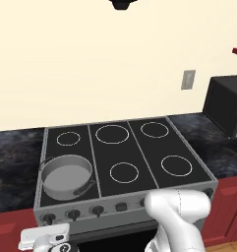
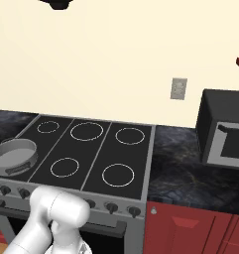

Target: Turn off the front left burner of the stove.

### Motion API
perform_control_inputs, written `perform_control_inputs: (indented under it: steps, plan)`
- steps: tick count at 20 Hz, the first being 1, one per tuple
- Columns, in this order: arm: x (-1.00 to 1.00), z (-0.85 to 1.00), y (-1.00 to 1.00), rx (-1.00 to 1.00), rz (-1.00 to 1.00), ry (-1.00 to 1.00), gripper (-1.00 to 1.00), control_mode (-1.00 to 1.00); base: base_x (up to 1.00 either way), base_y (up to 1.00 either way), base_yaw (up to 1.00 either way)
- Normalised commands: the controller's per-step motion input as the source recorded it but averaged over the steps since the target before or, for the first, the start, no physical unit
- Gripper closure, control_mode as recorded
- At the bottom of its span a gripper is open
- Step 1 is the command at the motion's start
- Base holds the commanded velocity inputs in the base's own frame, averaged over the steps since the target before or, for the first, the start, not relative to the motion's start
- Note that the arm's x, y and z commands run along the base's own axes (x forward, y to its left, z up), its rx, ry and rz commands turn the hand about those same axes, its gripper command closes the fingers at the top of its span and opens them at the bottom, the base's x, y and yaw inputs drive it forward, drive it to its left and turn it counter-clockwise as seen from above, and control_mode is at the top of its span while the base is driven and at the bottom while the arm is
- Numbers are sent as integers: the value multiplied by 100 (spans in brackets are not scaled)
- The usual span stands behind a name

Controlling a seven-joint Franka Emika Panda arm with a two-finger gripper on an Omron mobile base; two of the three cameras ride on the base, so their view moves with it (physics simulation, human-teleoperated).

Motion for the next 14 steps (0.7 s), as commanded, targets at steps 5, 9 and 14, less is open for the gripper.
perform_control_inputs:
  steps: [5, 9, 14]
  plan:
    - [55, 36, 10, 46, 0, 23, 100, -100, 0, 0, 0]
    - [61, 41, 3, 47, 0, 23, 100, -100, 0, 0, 0]
    - [55, 38, 0, 47, 0, 25, 100, -100, 0, 0, 0]
